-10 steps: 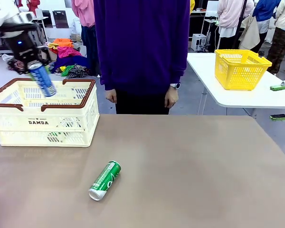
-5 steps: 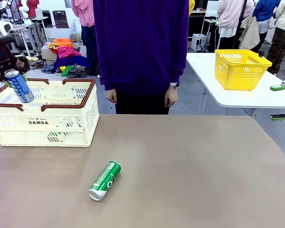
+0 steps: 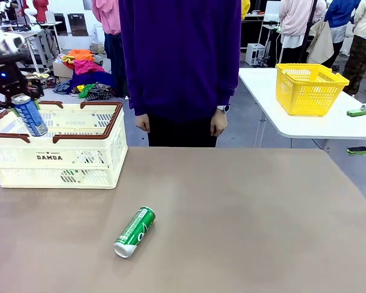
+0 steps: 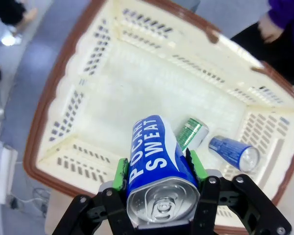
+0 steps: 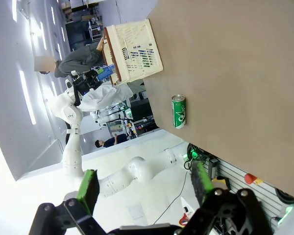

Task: Place the drinks into the Shopping basket.
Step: Pick up one drink and place it into the Shopping basket.

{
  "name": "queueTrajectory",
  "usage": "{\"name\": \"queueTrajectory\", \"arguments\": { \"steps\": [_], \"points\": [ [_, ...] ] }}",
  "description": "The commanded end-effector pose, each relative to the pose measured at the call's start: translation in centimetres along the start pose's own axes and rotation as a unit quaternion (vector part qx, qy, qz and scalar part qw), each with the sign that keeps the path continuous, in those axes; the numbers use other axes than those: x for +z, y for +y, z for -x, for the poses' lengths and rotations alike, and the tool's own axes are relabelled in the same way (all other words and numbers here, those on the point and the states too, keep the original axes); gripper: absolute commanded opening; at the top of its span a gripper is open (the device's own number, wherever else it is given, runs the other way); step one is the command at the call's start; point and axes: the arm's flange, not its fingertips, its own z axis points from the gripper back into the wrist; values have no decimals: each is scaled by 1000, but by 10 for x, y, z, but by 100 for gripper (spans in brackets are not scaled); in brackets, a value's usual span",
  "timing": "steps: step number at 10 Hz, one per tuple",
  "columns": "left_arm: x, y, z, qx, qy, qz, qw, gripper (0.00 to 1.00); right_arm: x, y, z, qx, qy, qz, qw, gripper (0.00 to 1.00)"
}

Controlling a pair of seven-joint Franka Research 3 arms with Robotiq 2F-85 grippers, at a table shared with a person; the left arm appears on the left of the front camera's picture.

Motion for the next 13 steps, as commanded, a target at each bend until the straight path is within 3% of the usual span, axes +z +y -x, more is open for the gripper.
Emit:
{"name": "queueTrajectory", "arguments": {
  "steps": [1,5,9,13],
  "points": [
    [-24,-12,9,-48,-15,-15,999,0,0,2,0,7,-1,-7,1000,100],
    [-68,-8,6,-55,-10,-33,998,0,0,2,0,7,-1,-7,1000,100],
    [-107,10,-23,-124,31,-9,992,0,0,2,0,7,-1,-7,1000,100],
    [-125,18,-34,-125,53,-27,990,2,0,2,0,7,-1,-7,1000,100]
  ]
}}
